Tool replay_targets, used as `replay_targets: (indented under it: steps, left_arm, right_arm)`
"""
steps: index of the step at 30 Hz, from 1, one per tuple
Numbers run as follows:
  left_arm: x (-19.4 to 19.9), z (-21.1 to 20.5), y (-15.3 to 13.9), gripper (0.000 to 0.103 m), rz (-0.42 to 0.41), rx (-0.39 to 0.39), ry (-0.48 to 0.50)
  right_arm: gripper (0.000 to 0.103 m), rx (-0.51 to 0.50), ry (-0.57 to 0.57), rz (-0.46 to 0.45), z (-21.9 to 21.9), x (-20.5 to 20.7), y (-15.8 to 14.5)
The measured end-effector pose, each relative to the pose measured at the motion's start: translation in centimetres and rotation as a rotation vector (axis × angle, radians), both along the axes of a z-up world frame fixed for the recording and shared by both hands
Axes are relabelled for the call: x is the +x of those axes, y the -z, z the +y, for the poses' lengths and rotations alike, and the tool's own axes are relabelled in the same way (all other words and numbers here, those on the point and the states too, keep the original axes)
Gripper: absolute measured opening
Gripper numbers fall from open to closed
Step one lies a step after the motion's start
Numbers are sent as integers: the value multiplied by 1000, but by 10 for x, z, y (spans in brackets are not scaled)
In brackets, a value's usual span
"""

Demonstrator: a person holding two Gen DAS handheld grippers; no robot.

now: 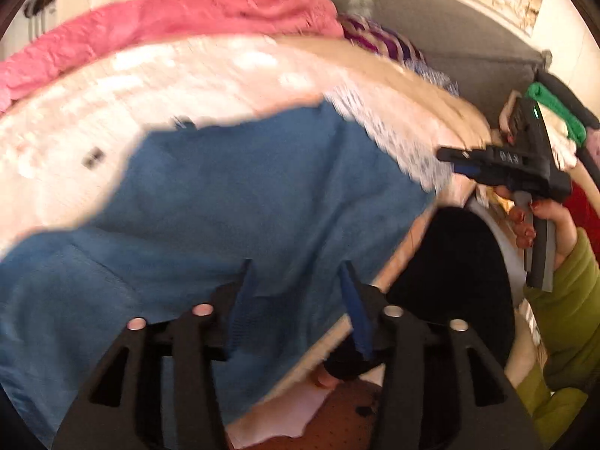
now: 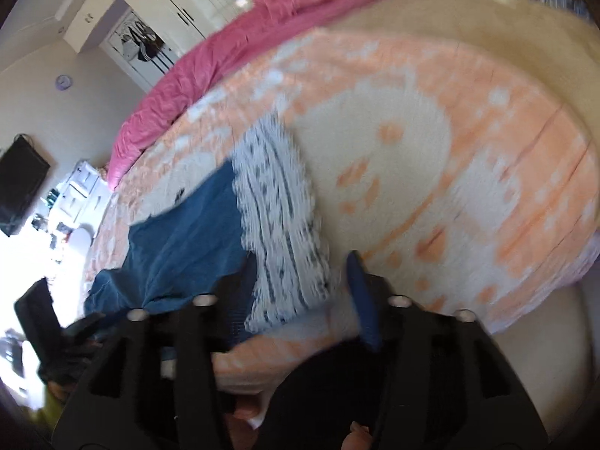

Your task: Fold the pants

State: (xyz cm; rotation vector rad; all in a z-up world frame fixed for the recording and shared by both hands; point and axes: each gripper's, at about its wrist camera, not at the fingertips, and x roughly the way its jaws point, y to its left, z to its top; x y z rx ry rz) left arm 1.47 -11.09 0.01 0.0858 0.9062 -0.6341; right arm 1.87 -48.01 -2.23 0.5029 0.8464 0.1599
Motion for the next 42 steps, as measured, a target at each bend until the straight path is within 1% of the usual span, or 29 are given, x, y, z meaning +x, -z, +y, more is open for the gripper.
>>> replay_targets:
  steps: [2,3,4,6,7,9,10,13,15,18,19,21,23,24,25,26,27,29,31,34,35,37,38,39,40,42]
  left_arm:
    - [11,12,-16,60,-41,7,-41]
    - [23,20,-24,60,-60,24,-75]
    - [32,24,-27,62,-61,40,-93]
    - [54,32,-29,62,-54,54,-122]
    - [69,35,-28,62,-32,54,-128]
    - [96,39,-19,62,8,62,-156]
    - [106,39,-15,62,29,65,-159]
    - [131,42,4,62,102,48,-168]
    - [140,42,14,62,142,22,-167]
    - [150,43,31,62,212,-39,-152]
    - [153,43,35,63,228,-63,-147]
    - [154,40,39,64,239,-83,-137]
    - [154,38,40,61,245,-97,-130]
    - [154,34,40,54,245,-99,-121]
    - [153,31,40,28,253,-115,-100]
    - [152,29,40,14,265,-131,-87]
    - [152,27,39,14,266,-134,-82]
    - [150,25,35,12,253,-140,-74]
    - [155,30,26,12,246,-176,-79]
    - [170,40,7,12,208,-220,-114]
    - [177,40,2,12,195,-216,-123]
    - [187,32,-5,12,165,-181,-125]
    - [192,25,-6,12,143,-143,-123]
    - [195,21,-5,12,133,-119,-121]
    - [201,15,0,12,134,-90,-126]
    - [211,10,12,12,138,-40,-145]
  right_arm:
    - [45,-32,-5,-33,-4,7,-15]
    - [46,-48,-4,-43,-4,12,-20]
    - [47,-66,-12,-52,-3,19,-25]
    - [51,-109,-60,-67,5,39,-32]
    - [53,-129,-77,-66,8,48,-33]
    - [53,-151,-116,-55,15,69,-33]
    - [53,-146,-150,-45,20,86,-32]
    - [53,-140,-192,-18,26,123,-27]
    - [53,-131,-202,1,25,142,-22]
    - [53,-87,-259,51,25,172,-5]
    - [53,-51,-290,82,26,181,4]
    - [53,38,-333,120,29,189,19]
    - [47,65,-361,134,34,189,24]
    - [42,55,-368,128,38,187,25]
    - [24,56,-374,122,40,186,24]
    - [16,86,-390,113,42,183,24]
    - [15,108,-397,93,43,179,22]
    - [13,97,-398,41,46,170,13]
    - [13,109,-376,-17,40,162,-1]
    - [12,100,-342,-61,32,165,-17]
    - [12,82,-340,-68,33,169,-21]
    - [12,41,-320,-56,36,183,-23]
    - [12,14,-315,-43,37,191,-22]
    - [12,-33,-313,-28,41,203,-20]
    - [14,-52,-309,-10,43,211,-16]
    - [17,-126,-297,35,47,227,-4]
